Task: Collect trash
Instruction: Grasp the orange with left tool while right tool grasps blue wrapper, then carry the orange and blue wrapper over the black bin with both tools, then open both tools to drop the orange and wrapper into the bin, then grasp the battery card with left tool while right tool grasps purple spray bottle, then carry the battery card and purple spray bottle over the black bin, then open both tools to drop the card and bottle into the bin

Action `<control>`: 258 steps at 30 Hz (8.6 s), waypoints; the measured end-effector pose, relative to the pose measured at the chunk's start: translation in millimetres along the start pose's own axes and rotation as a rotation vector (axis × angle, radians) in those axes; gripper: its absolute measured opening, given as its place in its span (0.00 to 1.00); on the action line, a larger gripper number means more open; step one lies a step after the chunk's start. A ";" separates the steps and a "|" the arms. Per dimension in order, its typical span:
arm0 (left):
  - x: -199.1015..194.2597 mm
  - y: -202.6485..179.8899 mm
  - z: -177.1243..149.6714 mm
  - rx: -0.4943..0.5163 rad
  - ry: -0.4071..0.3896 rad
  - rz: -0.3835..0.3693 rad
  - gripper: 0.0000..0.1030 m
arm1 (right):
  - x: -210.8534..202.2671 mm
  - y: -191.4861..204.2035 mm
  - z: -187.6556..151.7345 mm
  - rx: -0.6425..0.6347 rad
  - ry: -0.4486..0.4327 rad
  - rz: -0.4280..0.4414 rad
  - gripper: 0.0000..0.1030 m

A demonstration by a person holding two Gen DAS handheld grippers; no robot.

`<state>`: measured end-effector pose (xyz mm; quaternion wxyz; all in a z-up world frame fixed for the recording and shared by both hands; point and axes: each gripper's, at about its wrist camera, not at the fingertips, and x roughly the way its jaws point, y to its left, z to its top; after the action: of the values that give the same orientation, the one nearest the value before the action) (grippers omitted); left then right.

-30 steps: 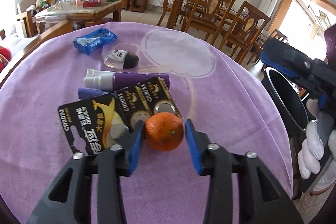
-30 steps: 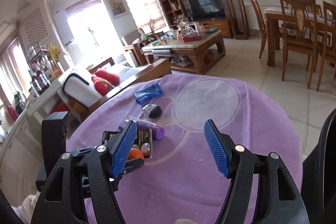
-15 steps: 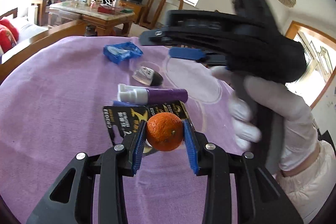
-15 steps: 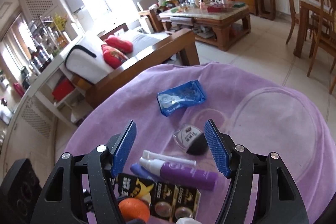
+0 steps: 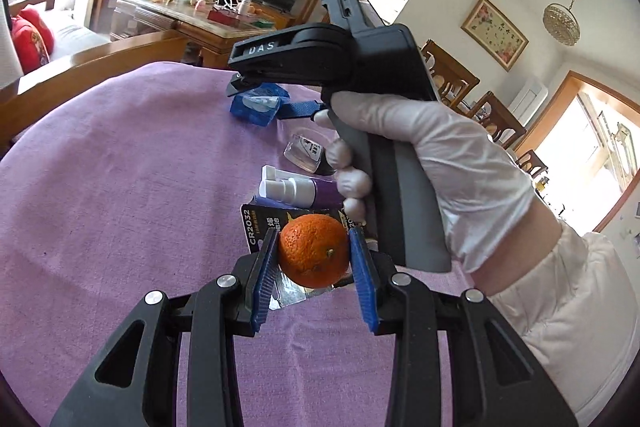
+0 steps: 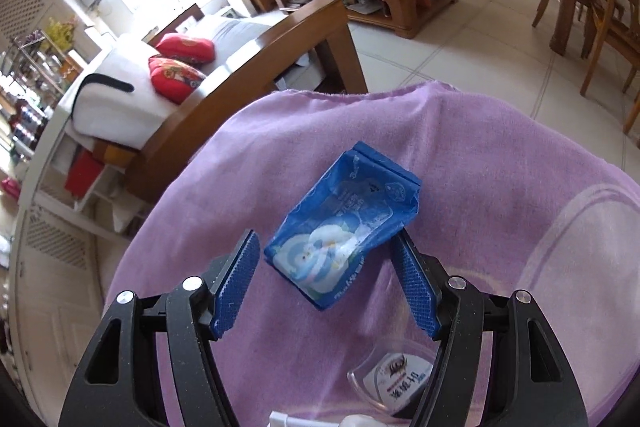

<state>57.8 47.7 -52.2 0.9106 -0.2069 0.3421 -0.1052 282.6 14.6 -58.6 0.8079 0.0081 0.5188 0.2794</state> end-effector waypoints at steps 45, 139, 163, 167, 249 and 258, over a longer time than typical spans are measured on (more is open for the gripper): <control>-0.1 -211.6 -37.5 0.438 -0.036 -0.160 0.35 | -371.1 -203.1 -332.0 0.117 -0.626 -0.047 0.34; -7.3 -21.6 6.1 -0.012 0.025 0.130 0.74 | -253.9 -125.7 -273.2 0.004 -0.459 -0.009 0.71; 5.3 -3.7 -0.7 0.111 0.177 -0.039 0.06 | -128.9 -27.4 -150.8 -0.523 -0.224 -0.079 0.63; -10.8 3.2 -6.4 0.130 0.182 -0.038 0.06 | -109.5 -15.3 -151.5 -0.616 -0.183 -0.092 0.49; 137.7 -372.2 -87.1 0.571 0.177 -0.326 0.01 | -405.0 -415.5 -454.6 0.476 -0.717 -0.084 0.25; 156.0 -379.2 -99.0 0.601 0.211 -0.298 0.02 | -380.6 -424.5 -447.1 0.498 -0.677 -0.094 0.25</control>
<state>88.9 -372.8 -39.7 0.8650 0.0349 0.3541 -0.3537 -22.4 -642.3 -76.2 0.9180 0.2706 0.2756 0.0901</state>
